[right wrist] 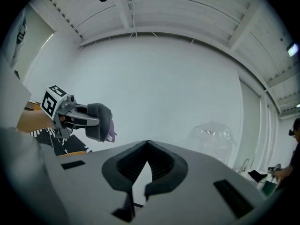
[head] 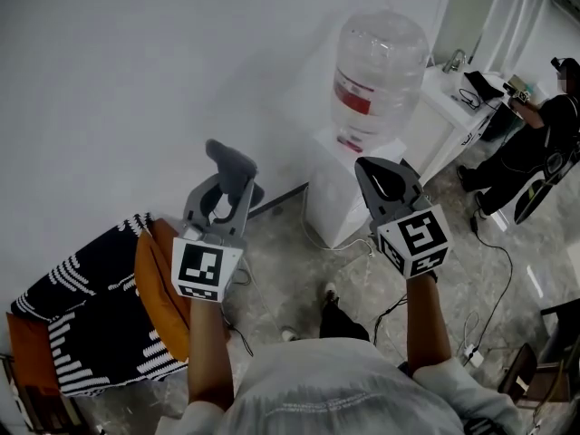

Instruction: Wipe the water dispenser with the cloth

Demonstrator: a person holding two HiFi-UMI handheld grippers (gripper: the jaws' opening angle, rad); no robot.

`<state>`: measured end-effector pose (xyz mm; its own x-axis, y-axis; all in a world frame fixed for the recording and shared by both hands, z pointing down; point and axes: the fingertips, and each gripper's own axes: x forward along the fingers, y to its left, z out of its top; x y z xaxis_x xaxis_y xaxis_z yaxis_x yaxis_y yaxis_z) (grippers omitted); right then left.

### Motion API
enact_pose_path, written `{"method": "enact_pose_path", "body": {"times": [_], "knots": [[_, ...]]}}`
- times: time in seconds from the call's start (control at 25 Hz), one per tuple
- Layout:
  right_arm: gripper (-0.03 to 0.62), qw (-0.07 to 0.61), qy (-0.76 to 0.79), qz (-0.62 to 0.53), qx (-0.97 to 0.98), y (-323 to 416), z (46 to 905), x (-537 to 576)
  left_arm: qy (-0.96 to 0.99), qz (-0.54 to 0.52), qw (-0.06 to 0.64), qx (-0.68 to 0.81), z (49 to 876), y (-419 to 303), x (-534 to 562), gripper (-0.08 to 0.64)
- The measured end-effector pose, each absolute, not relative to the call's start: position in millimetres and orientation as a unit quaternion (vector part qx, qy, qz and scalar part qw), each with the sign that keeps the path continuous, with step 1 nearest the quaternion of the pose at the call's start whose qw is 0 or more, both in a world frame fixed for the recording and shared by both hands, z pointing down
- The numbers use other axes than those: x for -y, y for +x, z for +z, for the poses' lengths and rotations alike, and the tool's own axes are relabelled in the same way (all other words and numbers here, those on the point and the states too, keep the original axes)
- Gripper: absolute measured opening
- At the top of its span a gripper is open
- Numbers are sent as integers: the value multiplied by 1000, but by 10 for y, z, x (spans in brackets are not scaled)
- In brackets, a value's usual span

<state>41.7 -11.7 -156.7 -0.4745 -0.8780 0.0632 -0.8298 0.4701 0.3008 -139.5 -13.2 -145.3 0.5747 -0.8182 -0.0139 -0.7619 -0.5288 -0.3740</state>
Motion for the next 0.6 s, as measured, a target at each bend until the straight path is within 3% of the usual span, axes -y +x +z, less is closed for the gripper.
{"method": "enact_pose_path", "body": {"times": [0.6], "knots": [[15, 106, 513, -111, 845, 525, -1500, 141, -873, -90, 168, -449, -1367, -1324, 163, 87]]}}
